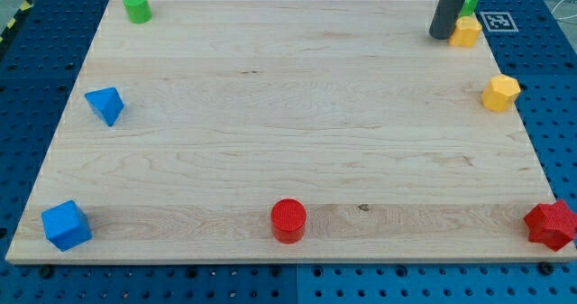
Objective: Push the green star towards top center
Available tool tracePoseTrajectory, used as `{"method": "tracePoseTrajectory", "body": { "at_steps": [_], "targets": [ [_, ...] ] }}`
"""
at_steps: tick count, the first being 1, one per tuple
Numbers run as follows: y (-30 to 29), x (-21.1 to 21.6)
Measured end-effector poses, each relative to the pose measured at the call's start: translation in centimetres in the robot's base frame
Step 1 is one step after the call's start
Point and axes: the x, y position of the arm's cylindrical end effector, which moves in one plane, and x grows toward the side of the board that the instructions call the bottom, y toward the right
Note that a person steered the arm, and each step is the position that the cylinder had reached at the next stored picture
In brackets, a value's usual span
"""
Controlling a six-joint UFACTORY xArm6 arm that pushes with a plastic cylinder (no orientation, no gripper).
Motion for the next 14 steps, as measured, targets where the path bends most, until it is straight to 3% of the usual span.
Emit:
{"method": "tracePoseTrajectory", "body": {
  "at_steps": [2, 3, 4, 6, 7, 9, 11, 12, 14],
  "targets": [
    [0.2, 0.0],
    [-2.7, 0.0],
    [-9.5, -0.3],
    [-12.4, -0.5],
    [-17.0, -1.2],
    [-27.5, -7.5],
    [-37.8, -9.2],
    [-39.3, -9.4],
    [-37.0, -2.4]
  ]
}}
